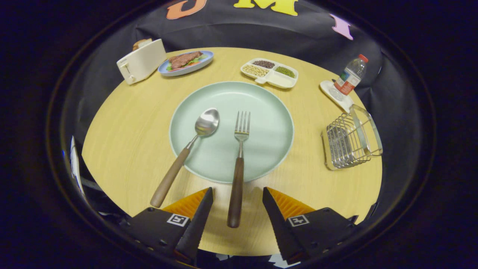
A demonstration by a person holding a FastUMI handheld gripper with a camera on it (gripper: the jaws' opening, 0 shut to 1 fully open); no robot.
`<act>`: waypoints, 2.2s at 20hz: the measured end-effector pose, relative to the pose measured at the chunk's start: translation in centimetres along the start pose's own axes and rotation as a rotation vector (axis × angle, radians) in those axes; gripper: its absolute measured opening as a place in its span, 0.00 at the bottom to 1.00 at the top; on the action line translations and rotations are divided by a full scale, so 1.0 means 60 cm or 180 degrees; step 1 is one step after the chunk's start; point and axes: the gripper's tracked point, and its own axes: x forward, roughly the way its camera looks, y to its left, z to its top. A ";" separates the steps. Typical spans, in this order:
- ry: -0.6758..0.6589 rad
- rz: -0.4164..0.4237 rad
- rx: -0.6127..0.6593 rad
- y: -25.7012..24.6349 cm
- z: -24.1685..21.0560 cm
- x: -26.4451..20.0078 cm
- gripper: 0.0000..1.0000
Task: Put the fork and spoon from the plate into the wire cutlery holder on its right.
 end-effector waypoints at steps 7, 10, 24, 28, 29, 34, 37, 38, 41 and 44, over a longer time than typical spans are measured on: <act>0.0030 0.0122 -0.0041 -0.008 0.001 -0.007 0.10; -0.0081 0.0197 -0.0093 -0.021 0.011 -0.025 0.04; -0.0633 0.0267 0.0011 -0.203 0.028 -0.177 0.04; -0.0752 0.0132 0.0132 -0.284 0.022 -0.195 0.04; -0.0750 0.0131 0.0188 -0.294 0.020 -0.195 0.04; -0.0647 0.0010 0.0310 -0.335 0.007 -0.185 0.04; -0.0566 0.0035 0.0328 -0.334 0.004 -0.180 0.04; -0.0583 0.0024 0.0331 -0.335 0.009 -0.184 0.04; -0.0638 -0.0018 0.0357 -0.337 0.025 -0.186 0.06; -0.0785 -0.0123 0.0347 -0.345 0.050 -0.196 0.13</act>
